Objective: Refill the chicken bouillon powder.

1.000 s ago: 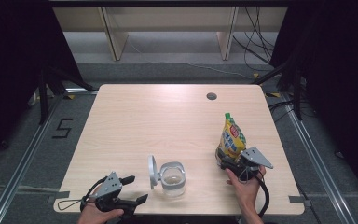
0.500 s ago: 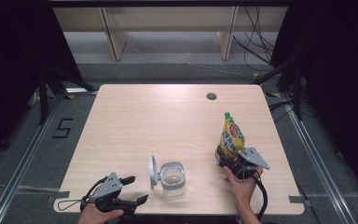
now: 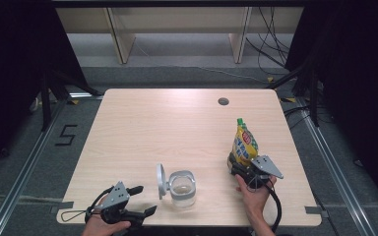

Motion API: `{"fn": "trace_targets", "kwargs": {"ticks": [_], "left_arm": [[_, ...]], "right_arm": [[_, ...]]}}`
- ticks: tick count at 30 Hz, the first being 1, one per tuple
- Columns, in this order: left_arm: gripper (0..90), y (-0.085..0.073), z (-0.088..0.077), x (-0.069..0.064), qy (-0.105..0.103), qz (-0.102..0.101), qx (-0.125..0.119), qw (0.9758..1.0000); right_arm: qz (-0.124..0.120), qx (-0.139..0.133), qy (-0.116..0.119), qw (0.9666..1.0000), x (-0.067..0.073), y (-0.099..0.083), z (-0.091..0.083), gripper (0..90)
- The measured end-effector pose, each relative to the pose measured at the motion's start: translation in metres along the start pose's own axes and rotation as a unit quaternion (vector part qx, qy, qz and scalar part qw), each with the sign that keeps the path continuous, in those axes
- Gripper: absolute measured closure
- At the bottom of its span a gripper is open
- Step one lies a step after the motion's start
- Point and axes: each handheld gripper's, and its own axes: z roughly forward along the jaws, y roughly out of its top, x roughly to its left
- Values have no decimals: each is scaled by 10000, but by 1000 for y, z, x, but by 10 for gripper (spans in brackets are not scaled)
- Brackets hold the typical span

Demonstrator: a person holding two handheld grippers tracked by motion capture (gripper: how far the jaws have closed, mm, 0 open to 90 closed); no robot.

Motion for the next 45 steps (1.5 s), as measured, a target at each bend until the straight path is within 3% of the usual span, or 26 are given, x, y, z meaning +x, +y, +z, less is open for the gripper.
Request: {"fn": "trace_targets", "kwargs": {"ticks": [3, 6, 7, 8, 10, 12, 15, 16, 20, 22, 23, 24, 25, 26, 27, 28, 29, 30, 31, 34, 38, 39, 41, 42, 44, 45], "left_arm": [[178, 0, 0, 1, -8, 107, 12, 9999], [178, 1, 0, 2, -8, 113, 13, 9999], [178, 1, -1, 2, -14, 128, 45, 9999], [178, 0, -1, 1, 16, 17, 22, 10000], [178, 1, -2, 3, 32, 178, 84, 9998], [178, 1, 0, 2, -18, 108, -15, 9999], [178, 0, 0, 2, -14, 112, -11, 9999], [178, 0, 0, 2, -16, 112, -11, 9999], [178, 0, 0, 3, 28, 135, 46, 9999], [178, -1, 1, 3, -1, 100, 17, 9999], [178, -1, 1, 4, 9, 115, 51, 9999], [178, -1, 1, 4, 22, 110, 62, 9999], [178, -1, 1, 4, 24, 83, 47, 10000], [178, -2, 2, 3, 41, -42, 40, 10000], [178, -2, 1, 4, 91, 25, 111, 9999], [178, -2, 1, 5, 103, 77, 157, 9998], [178, -2, 1, 4, 71, -6, 79, 9999], [178, -2, 1, 3, 49, -26, 55, 10000], [178, -1, 0, 5, 59, 124, 66, 9999], [178, -1, 0, 6, 39, 102, 36, 9999], [178, -2, 0, 4, 79, -37, -7, 10000], [178, -1, 0, 6, 73, 91, 14, 9999], [178, -1, 0, 5, 73, 75, 13, 9999], [178, -1, 0, 5, 76, 38, 9, 10000], [178, -1, 0, 4, 76, -36, -15, 10000], [178, -1, -1, 7, 138, 103, 121, 9998]], "right_arm": [[56, -3, 25, 10000, 0, 0, 1, 308], [-20, 134, 23, 9999, -3, 3, 1, 357], [-96, 46, 36, 9999, -3, 3, 3, 366], [-114, 168, 60, 9998, -2, 5, 1, 371], [-227, 286, 206, 9991, -3, 9, 1, 380], [-436, 253, 345, 9981, -3, 12, 1, 388], [-400, 359, 517, 9972, 1, 16, -3, 395], [-496, 480, 621, 9957, 1, 18, -7, 397], [-898, 418, 785, 9920, 7, 25, -18, 399], [-1110, 344, 771, 9902, 12, 30, -26, 400], [-1094, 464, 796, 9897, 16, 31, -33, 400], [-1385, 309, 783, 9868, 14, 34, -35, 400], [-1481, 228, 775, 9857, 15, 36, -39, 400], [-1446, 335, 750, 9861, 19, 37, -48, 400], [-1500, 287, 754, 9854, 19, 39, -50, 400], [-1770, 192, 729, 9813, 18, 41, -52, 400], [-1831, 203, 677, 9806, 21, 42, -58, 400], [-2049, 154, 685, 9763, 22, 44, -61, 400], [-2086, 125, 681, 9755, 24, 45, -64, 401], [-2321, 78, 699, 9702, 32, 47, -74, 401], [-2394, 99, 821, 9674, 40, 46, -84, 401], [-2453, 106, 826, 9659, 42, 46, -86, 401], [-2704, 115, 802, 9593, 46, 46, -91, 402], [-2728, 92, 778, 9589, 48, 46, -92, 402], [-2888, 73, 740, 9545, 50, 47, -96, 402], [-3129, 82, 703, 9471, 52, 47, -98, 402]]}}
